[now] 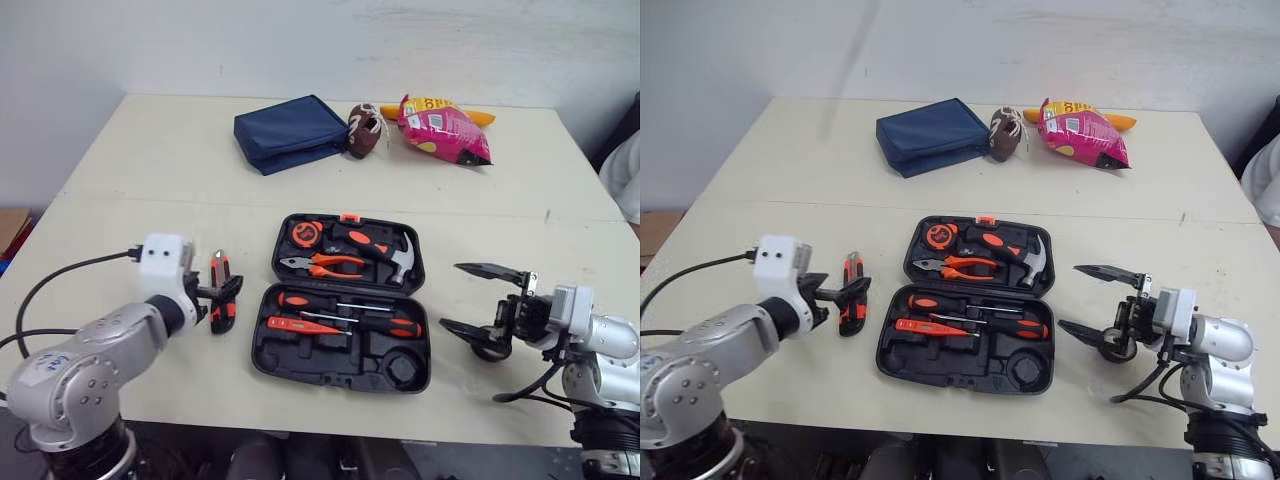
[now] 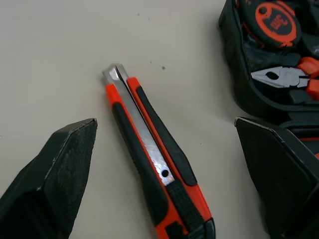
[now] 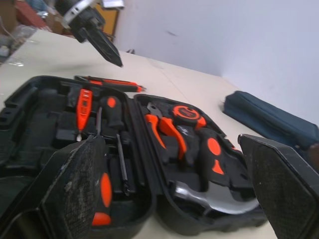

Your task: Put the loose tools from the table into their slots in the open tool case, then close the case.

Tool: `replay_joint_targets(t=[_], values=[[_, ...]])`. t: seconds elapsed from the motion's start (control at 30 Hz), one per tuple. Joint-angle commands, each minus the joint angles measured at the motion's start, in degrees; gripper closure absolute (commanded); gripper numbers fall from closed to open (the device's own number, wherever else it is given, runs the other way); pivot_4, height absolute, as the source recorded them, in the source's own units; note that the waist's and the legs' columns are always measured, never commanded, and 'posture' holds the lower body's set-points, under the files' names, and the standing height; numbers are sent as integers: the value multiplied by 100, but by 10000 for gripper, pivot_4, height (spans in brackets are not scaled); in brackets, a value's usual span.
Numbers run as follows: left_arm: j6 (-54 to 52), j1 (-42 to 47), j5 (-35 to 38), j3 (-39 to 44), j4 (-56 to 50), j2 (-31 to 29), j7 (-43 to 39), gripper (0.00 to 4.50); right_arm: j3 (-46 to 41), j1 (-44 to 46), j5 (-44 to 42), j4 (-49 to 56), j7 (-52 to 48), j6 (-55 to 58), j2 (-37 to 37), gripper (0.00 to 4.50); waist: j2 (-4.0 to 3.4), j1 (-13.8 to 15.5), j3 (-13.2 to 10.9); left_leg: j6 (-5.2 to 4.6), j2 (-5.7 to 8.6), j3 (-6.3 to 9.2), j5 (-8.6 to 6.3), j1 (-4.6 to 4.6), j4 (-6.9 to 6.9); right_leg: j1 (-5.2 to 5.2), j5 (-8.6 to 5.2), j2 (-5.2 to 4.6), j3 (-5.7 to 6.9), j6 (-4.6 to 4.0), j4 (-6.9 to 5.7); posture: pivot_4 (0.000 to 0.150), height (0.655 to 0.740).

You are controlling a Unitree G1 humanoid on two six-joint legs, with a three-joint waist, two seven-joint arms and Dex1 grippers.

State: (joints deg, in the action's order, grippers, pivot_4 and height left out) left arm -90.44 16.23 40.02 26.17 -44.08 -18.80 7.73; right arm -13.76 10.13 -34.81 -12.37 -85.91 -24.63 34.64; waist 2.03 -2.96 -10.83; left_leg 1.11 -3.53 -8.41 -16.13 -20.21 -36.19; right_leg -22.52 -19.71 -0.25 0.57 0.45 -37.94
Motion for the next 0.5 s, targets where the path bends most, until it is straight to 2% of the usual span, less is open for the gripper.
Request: replay_joint_targets(t=[0.03,0.17,0.5], values=[[-203,-73,-358,-75,-393,366,352,80,-59,8,-142,130,-48,37,3,0,0,-1,0,1,0,0,0,1,0,1,0,2,-2,0,2,1500,7400],[-206,-226,-639,-256,-401,339,391,80,-28,2,-106,259,34,120,16,0,1,-5,0,6,-2,1,4,1,0,0,0,9,-8,0,0,1500,7400],[-2,-123,-1518,-839,227,758,382,80,268,179,78,1317,892,845,61,0,1,36,0,6,-1,2,5,-1,1,-1,0,9,-11,-1,3,1500,7400]])
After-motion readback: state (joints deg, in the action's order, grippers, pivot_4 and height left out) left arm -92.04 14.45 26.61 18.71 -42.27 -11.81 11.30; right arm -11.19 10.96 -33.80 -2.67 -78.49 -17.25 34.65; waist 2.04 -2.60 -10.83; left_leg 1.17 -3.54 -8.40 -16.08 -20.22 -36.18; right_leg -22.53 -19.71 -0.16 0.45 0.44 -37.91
